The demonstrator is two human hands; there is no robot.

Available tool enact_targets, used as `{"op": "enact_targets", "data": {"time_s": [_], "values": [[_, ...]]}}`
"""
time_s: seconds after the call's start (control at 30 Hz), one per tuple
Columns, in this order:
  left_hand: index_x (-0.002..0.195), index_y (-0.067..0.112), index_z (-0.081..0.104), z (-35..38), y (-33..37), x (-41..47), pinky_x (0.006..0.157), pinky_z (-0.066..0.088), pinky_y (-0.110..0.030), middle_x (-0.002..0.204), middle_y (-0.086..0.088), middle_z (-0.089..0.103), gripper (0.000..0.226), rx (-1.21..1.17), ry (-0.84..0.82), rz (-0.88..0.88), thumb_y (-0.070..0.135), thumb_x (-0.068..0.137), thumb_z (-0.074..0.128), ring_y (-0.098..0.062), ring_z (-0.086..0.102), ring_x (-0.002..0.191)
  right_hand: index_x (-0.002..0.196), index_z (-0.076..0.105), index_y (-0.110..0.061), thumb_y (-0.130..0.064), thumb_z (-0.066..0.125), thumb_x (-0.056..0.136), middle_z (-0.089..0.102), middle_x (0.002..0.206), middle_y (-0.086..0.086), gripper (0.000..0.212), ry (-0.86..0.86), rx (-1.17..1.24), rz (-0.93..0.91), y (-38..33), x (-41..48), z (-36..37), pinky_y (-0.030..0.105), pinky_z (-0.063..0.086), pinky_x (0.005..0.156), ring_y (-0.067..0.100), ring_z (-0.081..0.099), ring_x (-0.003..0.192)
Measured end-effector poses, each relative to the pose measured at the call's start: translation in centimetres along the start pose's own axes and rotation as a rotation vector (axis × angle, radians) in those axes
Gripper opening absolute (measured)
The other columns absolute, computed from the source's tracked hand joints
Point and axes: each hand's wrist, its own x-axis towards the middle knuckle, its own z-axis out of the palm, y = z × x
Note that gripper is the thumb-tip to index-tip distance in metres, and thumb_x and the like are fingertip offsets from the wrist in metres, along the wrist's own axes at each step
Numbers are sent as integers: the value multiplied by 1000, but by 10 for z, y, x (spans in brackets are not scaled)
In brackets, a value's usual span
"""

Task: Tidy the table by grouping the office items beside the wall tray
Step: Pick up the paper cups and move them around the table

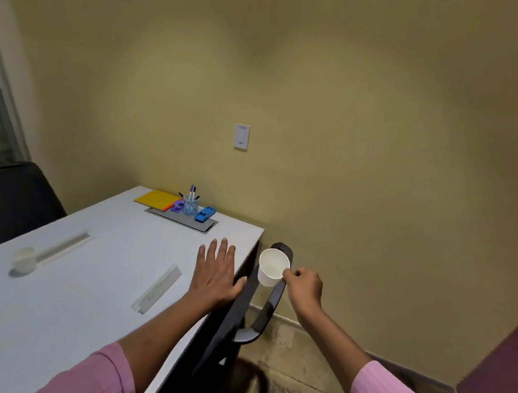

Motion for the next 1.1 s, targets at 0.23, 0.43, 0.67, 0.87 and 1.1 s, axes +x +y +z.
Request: {"op": "enact_targets", "data": {"time_s": [0.23,0.43,0.67,0.87,1.1], "values": [[152,10,9,22,10,32,118,2,-54,161,-16,3,83,84,-52,-273,64,90,25,-35,1,148,45,29,-20,-16,59,78,26,33,-7,44,-260,10,-142,3,94,23,25,18,42,11,21,40],[152,11,8,31,40,54,118,4,-55,161,-14,5,83,131,-74,-459,63,89,26,-37,2,147,50,30,-18,-21,58,77,26,46,-5,39,-439,-61,-308,-3,166,33,29,19,51,17,23,49],[151,13,10,42,38,67,117,8,-56,161,-14,10,84,160,-103,-657,65,88,27,-38,6,147,54,35,-15,-19,57,80,32,50,-2,35,-636,-12,-356,-2,210,62,27,20,49,17,26,50],[151,12,11,53,18,94,116,9,-57,160,-15,14,85,222,-124,-721,65,85,26,-39,11,145,53,34,-14,-17,57,79,32,51,-1,36,-733,-9,-398,-13,239,101,28,21,50,18,27,51],[151,12,13,66,-20,125,115,11,-56,160,-15,15,83,216,-133,-835,63,88,31,-39,16,144,50,43,-11,-17,54,83,45,57,8,36,-805,-56,-435,-31,274,170,28,23,48,25,40,77]]}}
